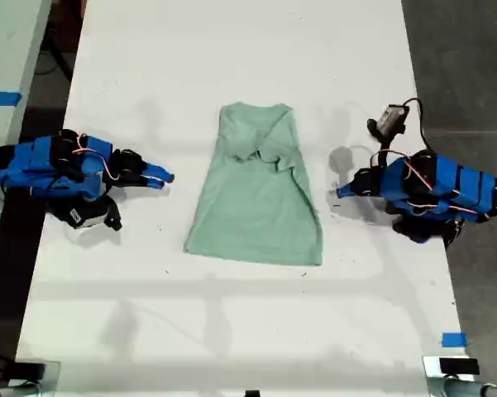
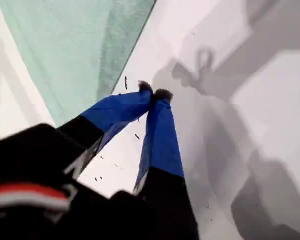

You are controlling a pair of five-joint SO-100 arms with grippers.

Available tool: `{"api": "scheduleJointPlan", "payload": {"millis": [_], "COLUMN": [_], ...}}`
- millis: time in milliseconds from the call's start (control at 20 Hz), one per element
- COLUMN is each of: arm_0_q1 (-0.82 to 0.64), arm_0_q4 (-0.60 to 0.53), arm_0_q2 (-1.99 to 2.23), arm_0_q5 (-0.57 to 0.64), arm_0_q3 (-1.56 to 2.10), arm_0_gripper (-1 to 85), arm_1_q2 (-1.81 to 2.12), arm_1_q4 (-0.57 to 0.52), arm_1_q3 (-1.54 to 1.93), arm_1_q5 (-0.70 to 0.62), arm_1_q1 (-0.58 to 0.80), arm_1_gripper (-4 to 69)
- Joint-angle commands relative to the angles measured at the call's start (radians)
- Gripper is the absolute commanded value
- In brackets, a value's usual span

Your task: Fold t shirt

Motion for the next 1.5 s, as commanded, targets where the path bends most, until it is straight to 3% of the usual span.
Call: {"api": "scheduleJointPlan", "payload": {"millis": [0, 300, 400, 650, 750, 900, 1100, 1250, 1350, 1450], "arm_0_q1": [-0.054, -0.052, -0.046, -0.061, -0.058, -0.058, -0.057, -0.046, -0.032, -0.031], "arm_0_q4": [-0.011, -0.011, -0.011, -0.011, -0.011, -0.011, -0.011, -0.009, -0.006, -0.003], "arm_0_q2": [0.008, 0.008, 0.008, 0.008, 0.008, 0.008, 0.008, 0.012, 0.017, 0.021], "arm_0_q5": [0.025, 0.025, 0.02, 0.028, 0.026, 0.028, 0.028, 0.025, 0.018, 0.017], "arm_0_q3": [0.023, 0.023, 0.023, 0.023, 0.023, 0.023, 0.023, 0.021, 0.021, 0.021], "arm_0_gripper": [12.0, 12.0, 12.0, 12.1, 12.1, 12.1, 12.1, 12.0, 12.0, 11.9], "arm_1_q2": [0.041, 0.04, -0.043, -0.713, -0.905, -1.12, -1.275, -1.348, -1.396, -1.393], "arm_1_q4": [0.014, 0.008, -0.014, -0.029, -0.104, -0.304, -0.517, -0.675, -0.695, -0.673], "arm_1_q3": [0.003, -0.023, -0.114, -0.581, -0.62, -0.583, -0.48, -0.37, -0.377, -0.393], "arm_1_q5": [0.006, 0.017, 0.011, 0.017, 0.058, 0.123, 0.143, 0.104, 0.097, 0.094], "arm_1_q1": [-0.012, -0.04, -0.072, -0.224, -0.295, -0.364, -0.357, -0.293, -0.285, -0.298], "arm_1_gripper": [1.6, 1.9, 14.7, 23.4, 23.1, 23.5, 23.8, 19.4, 0.2, -1.0]}}
